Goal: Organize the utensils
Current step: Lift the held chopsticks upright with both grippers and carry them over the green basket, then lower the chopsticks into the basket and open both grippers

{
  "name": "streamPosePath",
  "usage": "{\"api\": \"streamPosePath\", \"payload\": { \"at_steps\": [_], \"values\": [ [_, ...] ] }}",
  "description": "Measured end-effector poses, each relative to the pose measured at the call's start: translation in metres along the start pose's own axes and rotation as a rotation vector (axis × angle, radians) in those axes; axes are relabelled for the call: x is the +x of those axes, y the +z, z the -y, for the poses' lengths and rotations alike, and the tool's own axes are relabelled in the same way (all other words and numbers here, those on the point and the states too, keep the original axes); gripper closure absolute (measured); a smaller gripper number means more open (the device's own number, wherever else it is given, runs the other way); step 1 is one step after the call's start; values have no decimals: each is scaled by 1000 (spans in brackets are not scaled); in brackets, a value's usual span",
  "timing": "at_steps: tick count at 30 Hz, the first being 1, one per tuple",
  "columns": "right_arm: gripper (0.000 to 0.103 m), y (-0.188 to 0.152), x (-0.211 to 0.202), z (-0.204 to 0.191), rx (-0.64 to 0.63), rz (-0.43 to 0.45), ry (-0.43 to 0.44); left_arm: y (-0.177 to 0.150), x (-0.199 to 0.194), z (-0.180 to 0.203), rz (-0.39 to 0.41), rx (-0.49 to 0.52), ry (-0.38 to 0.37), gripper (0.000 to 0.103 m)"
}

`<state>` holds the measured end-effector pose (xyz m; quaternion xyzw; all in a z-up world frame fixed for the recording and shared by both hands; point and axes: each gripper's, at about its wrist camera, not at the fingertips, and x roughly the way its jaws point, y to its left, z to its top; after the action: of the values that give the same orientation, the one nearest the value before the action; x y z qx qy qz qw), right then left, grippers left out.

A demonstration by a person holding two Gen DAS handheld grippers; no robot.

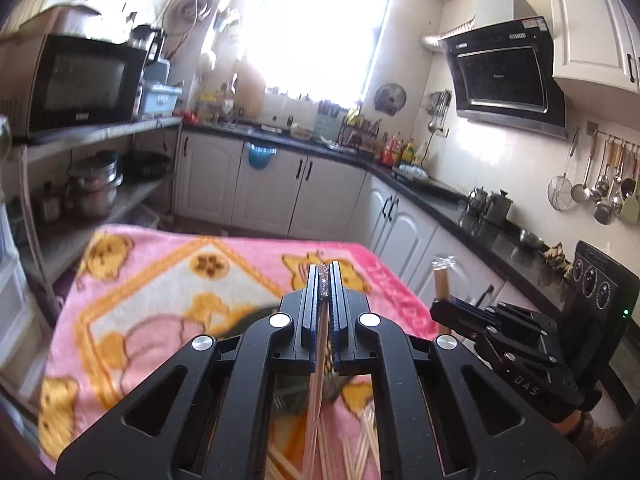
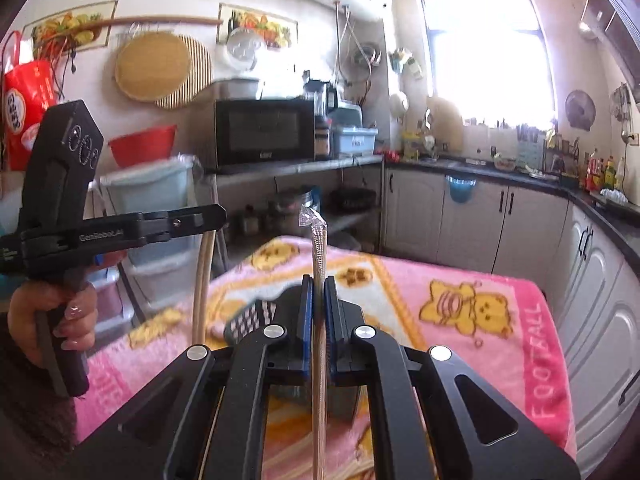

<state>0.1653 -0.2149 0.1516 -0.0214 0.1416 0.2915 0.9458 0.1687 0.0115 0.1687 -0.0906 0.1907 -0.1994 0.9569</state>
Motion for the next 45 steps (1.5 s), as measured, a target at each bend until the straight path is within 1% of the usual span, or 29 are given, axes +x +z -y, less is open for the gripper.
{"api": "streamPosePath", "payload": {
  "at_steps": [7, 11, 15, 18, 24, 29, 34, 42, 44, 45],
  "values": [
    [97, 28, 0, 15, 58, 144, 34, 39, 6, -3, 80, 16, 31, 101],
    [97, 36, 13, 24, 93, 208, 53, 55, 15, -13, 119, -1, 66, 101],
    [97, 37, 29, 29, 105, 240, 44, 61, 26, -22, 150, 2, 115, 101],
    [97, 34, 43, 32, 102, 260, 21, 60, 36, -28, 165, 10, 151, 101],
    [97, 19, 72, 37, 86, 265, -31, 43, 56, -43, 151, 8, 195, 101],
    [97, 0, 94, 35, 72, 254, -76, 22, 71, -56, 110, 1, 214, 101],
    [97, -13, 109, 35, 77, 230, -90, 7, 77, -59, 89, 7, 212, 101],
    [96, -26, 111, 34, 109, 180, -83, -8, 82, -59, 64, 9, 187, 100],
    [87, -28, 108, 36, 118, 174, -83, -12, 83, -58, 53, 7, 183, 100],
    [77, -29, 106, 37, 124, 170, -88, -15, 83, -59, 46, 6, 184, 100]
  ]
}}
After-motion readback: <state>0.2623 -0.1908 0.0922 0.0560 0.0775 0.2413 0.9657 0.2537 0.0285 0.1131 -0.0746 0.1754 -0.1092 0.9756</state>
